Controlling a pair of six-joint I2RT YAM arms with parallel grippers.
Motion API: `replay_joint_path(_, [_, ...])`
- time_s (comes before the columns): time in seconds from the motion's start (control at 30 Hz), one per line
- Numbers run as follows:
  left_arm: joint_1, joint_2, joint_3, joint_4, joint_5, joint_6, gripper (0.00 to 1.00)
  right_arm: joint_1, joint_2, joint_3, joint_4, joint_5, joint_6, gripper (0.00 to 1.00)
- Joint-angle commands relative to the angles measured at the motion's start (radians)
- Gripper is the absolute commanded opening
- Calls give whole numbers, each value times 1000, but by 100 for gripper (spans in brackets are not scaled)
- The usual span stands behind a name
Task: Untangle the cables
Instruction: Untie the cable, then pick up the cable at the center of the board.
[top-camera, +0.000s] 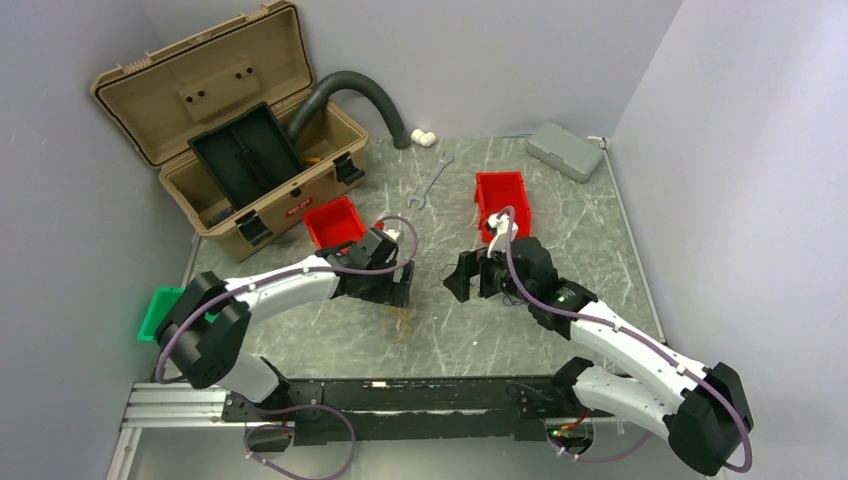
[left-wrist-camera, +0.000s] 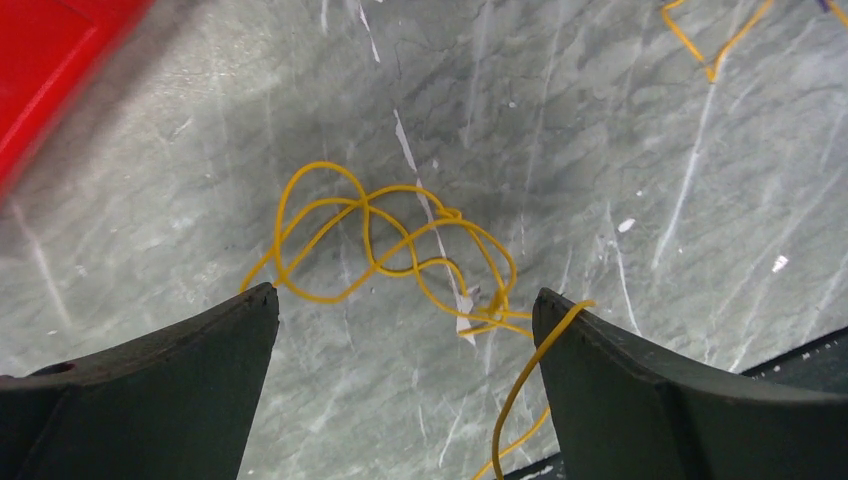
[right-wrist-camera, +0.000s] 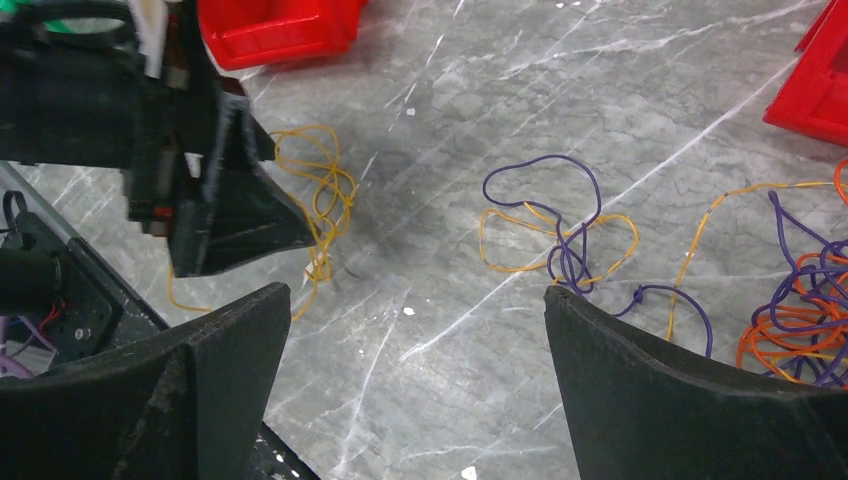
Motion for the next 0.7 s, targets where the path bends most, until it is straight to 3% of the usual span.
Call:
replay_joint_path(0.0, [-14,65,-3,98,-7,-40,99,2,-20,16,14,-11,11,100])
replay_joint_path(0.27, [-86,188,17,120,-186,-99,100,1,-45,23,-1,-10,8,100])
replay_joint_path(0.3, [-97,197,13,120,-209,-109,97,1,-52,21,-3,-6,7,100])
replay_joint_path(0.43, [-121,217,-3,117,-274,-145,64,3,-80,22,-21,6,3,100])
replay_joint_path(0.67, [-202,296,33,8,-432,-202,52,2,-120,25,-16,25,4,100])
